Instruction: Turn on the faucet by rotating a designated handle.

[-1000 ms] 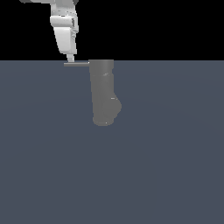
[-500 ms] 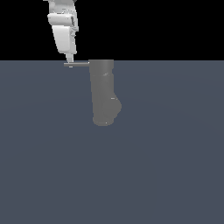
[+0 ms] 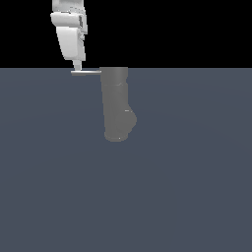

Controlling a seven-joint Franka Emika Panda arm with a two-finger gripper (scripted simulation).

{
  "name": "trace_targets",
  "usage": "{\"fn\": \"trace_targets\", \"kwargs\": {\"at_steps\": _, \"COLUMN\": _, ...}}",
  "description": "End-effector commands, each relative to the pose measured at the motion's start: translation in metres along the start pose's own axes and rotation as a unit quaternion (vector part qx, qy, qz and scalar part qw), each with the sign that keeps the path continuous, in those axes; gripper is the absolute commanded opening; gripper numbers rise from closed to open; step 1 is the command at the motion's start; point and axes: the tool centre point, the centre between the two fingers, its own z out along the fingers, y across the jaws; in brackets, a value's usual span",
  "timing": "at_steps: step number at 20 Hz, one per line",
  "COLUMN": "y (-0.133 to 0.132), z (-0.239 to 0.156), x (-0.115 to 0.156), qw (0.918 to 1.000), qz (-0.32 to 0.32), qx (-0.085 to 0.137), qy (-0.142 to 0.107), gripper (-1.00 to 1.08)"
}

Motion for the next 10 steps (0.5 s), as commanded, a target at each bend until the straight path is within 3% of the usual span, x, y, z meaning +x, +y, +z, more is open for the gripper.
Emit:
{"fn": "trace_targets", "kwargs": {"at_steps": 1, "y": 0.01, "z": 0.0, "x": 0.001, "qw": 1.0, "qz": 0.001, "qx": -0.005, "qy": 0.001, "gripper": -1.0}}
{"fn": "trace_targets", "kwargs": {"at_steps": 10, "y": 0.033, "z": 0.0, "x": 0.003, "qw": 1.0, "qz": 0.001, "qx": -0.005, "qy": 0.001, "gripper": -1.0}}
